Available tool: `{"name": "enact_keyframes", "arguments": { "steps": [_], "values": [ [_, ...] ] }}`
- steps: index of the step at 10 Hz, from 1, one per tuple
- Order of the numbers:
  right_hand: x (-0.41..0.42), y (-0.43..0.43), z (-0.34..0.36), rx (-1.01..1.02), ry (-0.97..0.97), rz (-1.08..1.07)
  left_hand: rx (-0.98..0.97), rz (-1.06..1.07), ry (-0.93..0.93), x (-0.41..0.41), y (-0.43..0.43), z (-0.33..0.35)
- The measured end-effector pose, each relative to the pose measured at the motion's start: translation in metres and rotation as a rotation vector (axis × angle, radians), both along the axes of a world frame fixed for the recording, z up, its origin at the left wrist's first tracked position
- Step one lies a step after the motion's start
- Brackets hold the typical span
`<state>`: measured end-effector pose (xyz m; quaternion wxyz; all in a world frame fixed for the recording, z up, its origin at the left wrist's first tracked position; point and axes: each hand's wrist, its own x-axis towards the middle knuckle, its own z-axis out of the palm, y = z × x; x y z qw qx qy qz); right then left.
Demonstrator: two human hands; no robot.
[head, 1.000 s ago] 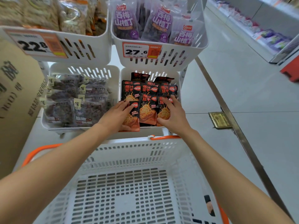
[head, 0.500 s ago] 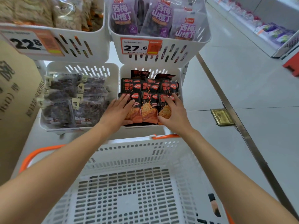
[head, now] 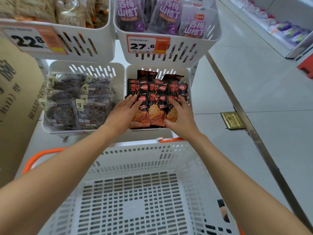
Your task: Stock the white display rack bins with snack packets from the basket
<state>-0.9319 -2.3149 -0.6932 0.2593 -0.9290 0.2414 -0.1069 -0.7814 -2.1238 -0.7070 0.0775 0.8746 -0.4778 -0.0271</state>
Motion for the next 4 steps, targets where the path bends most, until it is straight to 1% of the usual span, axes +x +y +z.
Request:
{"name": "enact_keyframes", "arguments": {
  "steps": [1,2,3,4],
  "values": [
    [0.001,0.004,0.001,-0.025,0.008,0.027,-0.011,-0.001,-0.015,-0.003,0.004,0.007],
    [-0.001,0.014,0.010,-0.008,0.009,0.058,-0.045,0.015,-0.018,-0.013,0.010,0.022],
    [-0.009,0.033,0.027,-0.008,-0.043,0.098,-0.190,0.081,-0.068,-0.030,0.029,0.040],
    [-0.023,0.061,0.042,-0.074,-0.121,0.143,-0.333,0.171,-0.159,-0.050,0.063,0.055]
  ]
}}
